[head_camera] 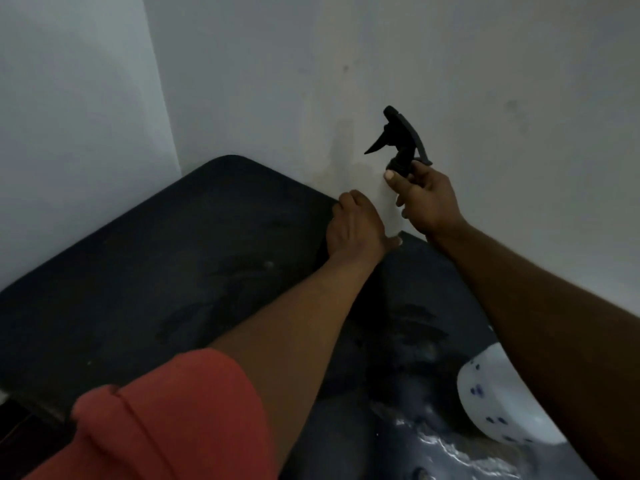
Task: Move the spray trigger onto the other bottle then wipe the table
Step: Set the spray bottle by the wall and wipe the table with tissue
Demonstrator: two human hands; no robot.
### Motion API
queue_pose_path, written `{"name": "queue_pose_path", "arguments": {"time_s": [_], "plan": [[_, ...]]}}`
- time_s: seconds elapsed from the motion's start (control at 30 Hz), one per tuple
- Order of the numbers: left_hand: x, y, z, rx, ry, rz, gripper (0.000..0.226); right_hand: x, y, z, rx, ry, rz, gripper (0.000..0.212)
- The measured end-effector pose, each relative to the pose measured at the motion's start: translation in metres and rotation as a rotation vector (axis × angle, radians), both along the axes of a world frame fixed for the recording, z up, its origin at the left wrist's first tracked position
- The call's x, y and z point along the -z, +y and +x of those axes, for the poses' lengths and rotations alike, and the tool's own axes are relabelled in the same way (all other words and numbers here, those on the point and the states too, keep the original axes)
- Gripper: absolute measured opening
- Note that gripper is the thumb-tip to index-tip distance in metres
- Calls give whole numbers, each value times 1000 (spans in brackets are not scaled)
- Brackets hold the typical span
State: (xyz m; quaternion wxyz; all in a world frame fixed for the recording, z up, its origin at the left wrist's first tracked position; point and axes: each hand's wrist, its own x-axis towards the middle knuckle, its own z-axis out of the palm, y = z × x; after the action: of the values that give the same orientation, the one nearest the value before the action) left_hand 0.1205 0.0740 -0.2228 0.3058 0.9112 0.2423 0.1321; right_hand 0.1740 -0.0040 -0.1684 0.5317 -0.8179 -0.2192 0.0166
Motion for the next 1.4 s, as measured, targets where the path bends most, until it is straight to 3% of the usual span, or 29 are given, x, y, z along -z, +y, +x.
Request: {"name": "queue_pose_path", "arguments": {"time_s": [0.2,0.33,0.37,0.47,0.53,0.6,0.7,0.83,0.97,1.1,1.27,1.4], "plan": [[-5,6,-9,68,47,5,109,3,4,-8,25,21,90,10],[-6,10,-14,121,53,10,119,5,5,-11,61,51,112,14],[-7,11,-14,132,63,19,122,3,4,-11,59,69,78,19],[-14,14,-14,173,165,74,135,-14,-2,-13,67,220,-2,66],[-23,14,-14,184,243,104,143,-29,-10,-16,78,261,-53,86],[-33,21,-17,189,298,156,137,-45,-18,-20,46,227,-122,79],[-50,29,-28,272,393,293,97,-77,-47,-26,2,116,-188,43],[-73,35,-41,260,394,293,75,-114,-115,-34,57,-78,-308,13],[-99,11,-49,210,267,290,64,-103,-216,-32,281,-158,-546,18],[-114,-35,-56,284,146,294,54,-37,-295,-36,433,71,-779,27],[-126,-60,-62,335,132,275,62,28,-297,-43,500,209,-812,43],[-132,-51,-69,326,104,323,59,40,-285,-44,548,270,-787,39]]}}
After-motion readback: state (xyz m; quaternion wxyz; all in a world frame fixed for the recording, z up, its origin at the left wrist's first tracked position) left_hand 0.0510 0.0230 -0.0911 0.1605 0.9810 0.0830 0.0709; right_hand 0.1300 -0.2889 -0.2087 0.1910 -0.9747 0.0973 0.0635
